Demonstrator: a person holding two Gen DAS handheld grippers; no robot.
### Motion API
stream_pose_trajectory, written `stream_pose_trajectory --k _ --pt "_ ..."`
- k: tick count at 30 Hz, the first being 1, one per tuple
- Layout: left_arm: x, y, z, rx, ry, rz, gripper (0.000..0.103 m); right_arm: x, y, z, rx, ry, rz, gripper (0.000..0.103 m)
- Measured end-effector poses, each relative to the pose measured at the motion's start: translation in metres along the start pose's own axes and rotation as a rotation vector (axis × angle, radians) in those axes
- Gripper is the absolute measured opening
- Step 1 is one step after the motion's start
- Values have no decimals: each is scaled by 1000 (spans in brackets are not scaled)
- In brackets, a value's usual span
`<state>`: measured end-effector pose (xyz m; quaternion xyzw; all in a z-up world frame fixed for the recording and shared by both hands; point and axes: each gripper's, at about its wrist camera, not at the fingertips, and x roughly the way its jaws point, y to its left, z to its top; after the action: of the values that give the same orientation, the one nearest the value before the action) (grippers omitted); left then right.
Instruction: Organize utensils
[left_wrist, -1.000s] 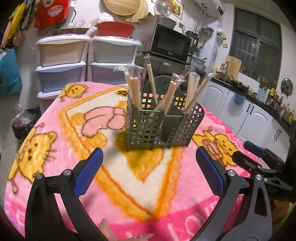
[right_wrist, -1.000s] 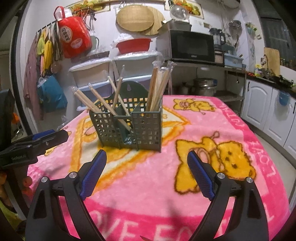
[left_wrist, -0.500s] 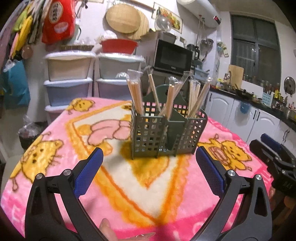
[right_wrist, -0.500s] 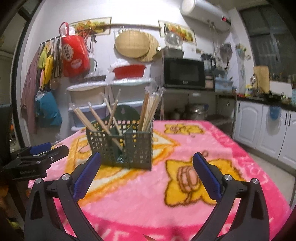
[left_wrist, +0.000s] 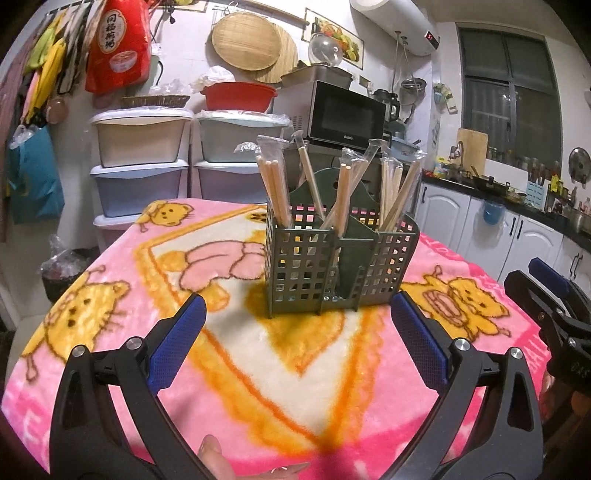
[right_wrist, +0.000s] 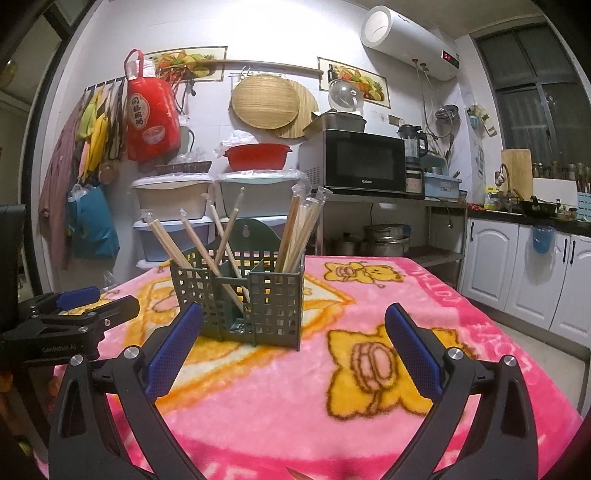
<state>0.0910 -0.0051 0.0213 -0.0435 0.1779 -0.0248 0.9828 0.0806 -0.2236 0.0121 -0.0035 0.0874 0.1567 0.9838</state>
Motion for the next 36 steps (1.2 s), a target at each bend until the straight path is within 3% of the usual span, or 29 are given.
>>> stream_pose_trajectory --k 36 --pt "-1 3 -1 -6 2 3 92 -3 0 -1 12 -3 -4 96"
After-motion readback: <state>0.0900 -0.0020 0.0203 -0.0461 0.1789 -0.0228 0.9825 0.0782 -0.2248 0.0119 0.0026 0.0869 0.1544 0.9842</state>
